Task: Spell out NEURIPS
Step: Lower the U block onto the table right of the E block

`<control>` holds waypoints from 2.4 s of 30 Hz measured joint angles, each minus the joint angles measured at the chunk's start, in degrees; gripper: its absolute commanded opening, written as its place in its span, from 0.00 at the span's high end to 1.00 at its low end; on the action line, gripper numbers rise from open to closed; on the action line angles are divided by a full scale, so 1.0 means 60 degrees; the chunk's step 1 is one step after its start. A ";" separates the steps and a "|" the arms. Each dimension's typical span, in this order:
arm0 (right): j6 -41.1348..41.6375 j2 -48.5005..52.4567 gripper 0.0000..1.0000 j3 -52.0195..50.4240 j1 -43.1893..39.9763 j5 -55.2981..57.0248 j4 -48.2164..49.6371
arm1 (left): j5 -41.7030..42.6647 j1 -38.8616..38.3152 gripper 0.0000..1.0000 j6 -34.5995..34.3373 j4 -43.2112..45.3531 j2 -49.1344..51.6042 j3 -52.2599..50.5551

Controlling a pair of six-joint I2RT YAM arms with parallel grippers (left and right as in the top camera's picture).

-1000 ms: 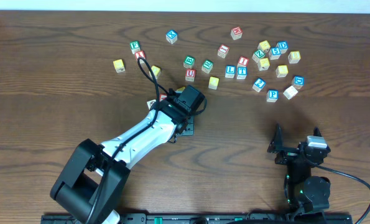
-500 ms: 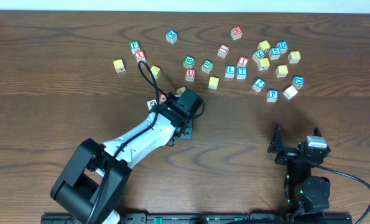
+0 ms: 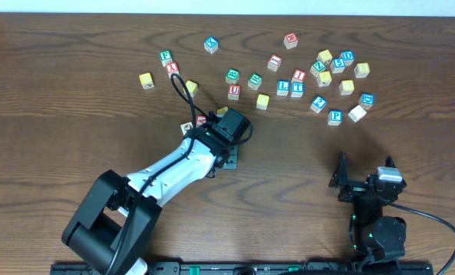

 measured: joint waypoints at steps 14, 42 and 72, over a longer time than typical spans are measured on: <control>0.0000 0.0000 0.01 0.0000 0.0000 0.0000 0.0000 | -0.0291 0.0000 0.78 0.0033 0.0004 0.0000 0.0000; 0.0000 0.0000 0.01 0.0000 0.0000 0.0000 0.0000 | -0.0812 0.0004 0.76 0.0040 -0.0007 0.0000 0.0000; 0.0000 0.0000 0.01 -0.0004 0.0000 0.0000 0.0000 | 0.0255 0.0007 0.76 0.0036 0.0222 0.0000 -0.0026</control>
